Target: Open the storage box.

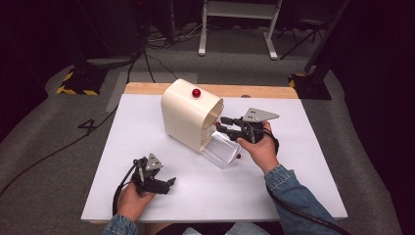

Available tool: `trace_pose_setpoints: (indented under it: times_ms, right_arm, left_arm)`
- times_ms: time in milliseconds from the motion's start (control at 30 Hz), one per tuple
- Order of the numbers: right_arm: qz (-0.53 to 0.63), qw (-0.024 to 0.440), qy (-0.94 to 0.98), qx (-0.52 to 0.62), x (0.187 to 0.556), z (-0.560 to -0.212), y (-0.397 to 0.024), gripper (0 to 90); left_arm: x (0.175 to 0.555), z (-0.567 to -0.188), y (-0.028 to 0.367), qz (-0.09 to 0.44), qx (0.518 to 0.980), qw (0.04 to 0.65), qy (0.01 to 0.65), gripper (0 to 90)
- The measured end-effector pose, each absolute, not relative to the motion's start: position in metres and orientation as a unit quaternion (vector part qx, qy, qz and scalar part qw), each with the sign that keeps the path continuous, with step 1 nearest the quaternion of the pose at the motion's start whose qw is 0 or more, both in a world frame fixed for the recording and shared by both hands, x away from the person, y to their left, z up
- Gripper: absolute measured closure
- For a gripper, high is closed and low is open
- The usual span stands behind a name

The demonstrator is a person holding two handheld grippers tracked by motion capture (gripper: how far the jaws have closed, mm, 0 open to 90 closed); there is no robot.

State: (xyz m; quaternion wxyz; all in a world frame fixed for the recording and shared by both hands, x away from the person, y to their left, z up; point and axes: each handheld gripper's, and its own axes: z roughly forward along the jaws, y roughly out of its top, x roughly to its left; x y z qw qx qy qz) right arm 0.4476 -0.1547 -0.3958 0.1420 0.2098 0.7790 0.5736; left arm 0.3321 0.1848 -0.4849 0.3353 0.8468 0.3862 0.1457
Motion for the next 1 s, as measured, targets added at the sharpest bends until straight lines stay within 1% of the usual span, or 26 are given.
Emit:
trace_pose_setpoints:
  times_ms: [133, 200, 267, 400, 733, 1000]
  right_arm:
    - [0.57, 0.149, 0.781, 0.208, 0.449, -0.4, -0.152, 67.4]
    - [0.571, 0.15, 0.78, 0.208, 0.45, -0.402, -0.152, 68.4]
    - [0.576, 0.141, 0.778, 0.209, 0.45, -0.403, -0.152, 73.6]
    - [0.572, 0.152, 0.779, 0.205, 0.448, -0.402, -0.151, 74.1]
    - [0.568, 0.155, 0.782, 0.206, 0.444, -0.4, -0.154, 74.2]
    - [0.563, 0.16, 0.784, 0.208, 0.431, -0.393, -0.174, 74.3]
  left_arm:
    - [0.332, -0.485, 0.185, 0.147, 0.847, 0.335, 0.386, 9.2]
    - [0.332, -0.485, 0.185, 0.146, 0.847, 0.336, 0.386, 9.2]
    - [0.332, -0.485, 0.185, 0.146, 0.847, 0.335, 0.386, 9.2]
    - [0.332, -0.485, 0.185, 0.145, 0.847, 0.334, 0.386, 9.1]
    - [0.333, -0.485, 0.186, 0.14, 0.848, 0.336, 0.386, 8.9]
    - [0.333, -0.485, 0.186, 0.141, 0.848, 0.335, 0.385, 8.9]
